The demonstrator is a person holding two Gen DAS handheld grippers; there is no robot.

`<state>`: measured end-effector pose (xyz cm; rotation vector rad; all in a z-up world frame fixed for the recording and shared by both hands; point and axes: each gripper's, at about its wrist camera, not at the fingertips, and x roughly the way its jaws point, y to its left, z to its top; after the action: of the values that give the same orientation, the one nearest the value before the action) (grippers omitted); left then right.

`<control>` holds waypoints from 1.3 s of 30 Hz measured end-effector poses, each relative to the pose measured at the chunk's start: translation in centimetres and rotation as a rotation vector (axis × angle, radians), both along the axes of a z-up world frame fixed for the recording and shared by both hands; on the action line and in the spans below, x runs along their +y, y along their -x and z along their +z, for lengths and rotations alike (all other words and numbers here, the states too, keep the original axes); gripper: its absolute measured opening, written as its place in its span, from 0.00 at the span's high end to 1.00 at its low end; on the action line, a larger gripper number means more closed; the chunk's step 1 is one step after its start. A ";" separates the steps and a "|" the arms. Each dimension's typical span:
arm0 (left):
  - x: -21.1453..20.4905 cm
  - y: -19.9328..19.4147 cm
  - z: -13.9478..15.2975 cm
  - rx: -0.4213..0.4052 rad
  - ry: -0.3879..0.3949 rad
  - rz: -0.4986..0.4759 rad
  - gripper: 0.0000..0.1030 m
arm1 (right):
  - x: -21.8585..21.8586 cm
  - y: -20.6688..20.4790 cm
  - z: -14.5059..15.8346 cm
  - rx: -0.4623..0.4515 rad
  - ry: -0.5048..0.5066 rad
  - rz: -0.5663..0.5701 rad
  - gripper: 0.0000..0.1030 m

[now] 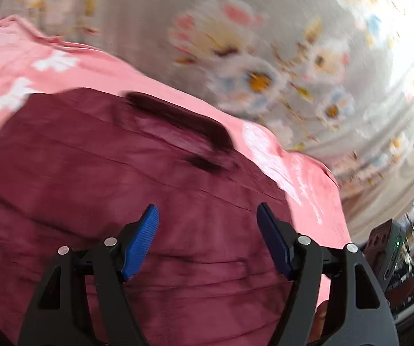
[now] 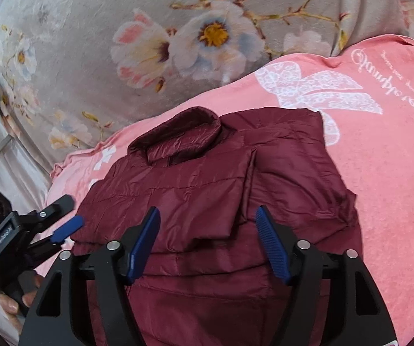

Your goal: Fold large clothes

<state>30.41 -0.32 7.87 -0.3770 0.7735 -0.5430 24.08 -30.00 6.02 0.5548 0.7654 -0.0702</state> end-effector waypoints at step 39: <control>16.1 -6.1 -8.4 0.198 -0.170 0.540 0.94 | -0.6 0.1 -5.0 0.183 0.024 -0.063 0.98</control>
<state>36.48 15.82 -0.49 -0.4647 0.8592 0.0675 24.00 -30.56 1.06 0.5546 0.9240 -0.1909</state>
